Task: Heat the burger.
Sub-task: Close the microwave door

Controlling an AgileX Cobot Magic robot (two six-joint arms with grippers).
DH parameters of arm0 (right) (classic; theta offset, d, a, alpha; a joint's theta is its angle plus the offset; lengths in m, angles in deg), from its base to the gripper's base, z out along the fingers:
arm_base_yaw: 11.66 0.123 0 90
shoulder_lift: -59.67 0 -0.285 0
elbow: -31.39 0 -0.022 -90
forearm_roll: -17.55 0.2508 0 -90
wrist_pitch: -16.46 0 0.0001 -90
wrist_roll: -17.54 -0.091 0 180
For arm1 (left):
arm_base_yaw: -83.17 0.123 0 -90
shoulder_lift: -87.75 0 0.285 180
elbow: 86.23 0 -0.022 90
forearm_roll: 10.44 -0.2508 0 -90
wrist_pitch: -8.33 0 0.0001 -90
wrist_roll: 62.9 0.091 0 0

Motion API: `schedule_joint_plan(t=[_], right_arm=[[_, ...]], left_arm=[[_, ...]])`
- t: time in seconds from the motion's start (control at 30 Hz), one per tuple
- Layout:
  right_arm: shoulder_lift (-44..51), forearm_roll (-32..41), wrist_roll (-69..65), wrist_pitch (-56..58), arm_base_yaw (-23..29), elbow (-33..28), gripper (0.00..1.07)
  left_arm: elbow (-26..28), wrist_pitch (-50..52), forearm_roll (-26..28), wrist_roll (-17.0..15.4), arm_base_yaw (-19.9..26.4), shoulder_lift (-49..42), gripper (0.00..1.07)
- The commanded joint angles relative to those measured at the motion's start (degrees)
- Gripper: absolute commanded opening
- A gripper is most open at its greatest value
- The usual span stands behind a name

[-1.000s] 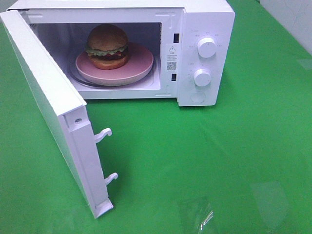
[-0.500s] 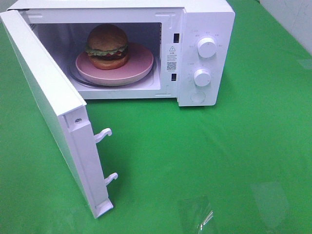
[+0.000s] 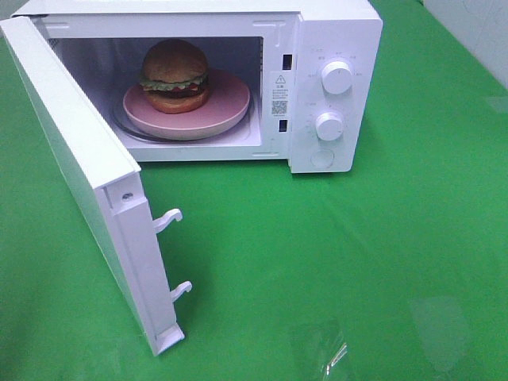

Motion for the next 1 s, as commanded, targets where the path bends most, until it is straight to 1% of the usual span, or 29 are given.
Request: schedule_joint_plan(t=[0.03,0.37,0.43,0.53,0.57,0.67,0.7,0.73,0.77,0.8,0.87,0.9,0.93,0.97,1.0], right_arm=[[1.5,0.4,0.6,-0.5,-0.4,-0.1,0.76],[1.5,0.4,0.6,-0.5,-0.4,-0.1,0.76],[1.5,0.4,0.6,-0.5,-0.4,-0.1,0.76],[1.5,0.4,0.6,-0.5,-0.4,-0.1,0.76],[1.5,0.4,0.6,-0.5,-0.4,-0.1,0.76],[1.5,0.4,0.6,-0.5,-0.4,-0.1,0.76],[1.5,0.4,0.6,-0.5,-0.4,-0.1,0.76],[1.5,0.4,0.6,-0.5,-0.4,-0.1,0.76],[1.5,0.4,0.6,-0.5,-0.4,-0.1,0.76],[1.5,0.4,0.6,-0.5,-0.4,-0.1,0.76],[1.5,0.4,0.6,-0.5,-0.4,-0.1,0.76],[1.5,0.4,0.6,-0.5,-0.4,-0.1,0.76],[1.5,0.4,0.6,-0.5,-0.4,-0.1,0.76],[1.5,0.4,0.6,-0.5,-0.4,-0.1,0.76],[1.5,0.4,0.6,-0.5,-0.4,-0.1,0.76]], left_arm=[[0.5,4.5,0.5,-0.3,-0.2,2.3,0.0],[0.3,12.7,0.6,-0.1,-0.2,7.6,0.0],[0.3,16.8,0.6,-0.1,-0.2,11.8,0.0],[0.3,19.4,0.6,-0.1,-0.2,14.4,0.0],[0.3,22.8,0.6,-0.1,-0.2,17.5,0.0],[0.3,24.5,0.6,-0.1,-0.2,19.0,0.0],[0.1,28.1,0.6,-0.1,-0.2,21.7,0.0],[0.1,28.1,0.6,-0.1,-0.2,21.7,0.0],[-1.0,32.7,1.0,-0.1,-0.2,24.3,0.0],[-1.0,32.7,1.0,-0.1,-0.2,24.3,0.0],[-5.2,42.9,1.6,-0.1,-0.2,28.2,0.0],[-5.2,42.9,1.6,-0.1,-0.2,28.2,0.0],[-7.5,47.2,1.6,-0.1,-0.2,30.0,0.0],[-7.5,47.2,1.6,-0.1,-0.2,30.0,0.0],[-9.3,50.7,1.6,-0.1,-0.2,31.3,0.0]])
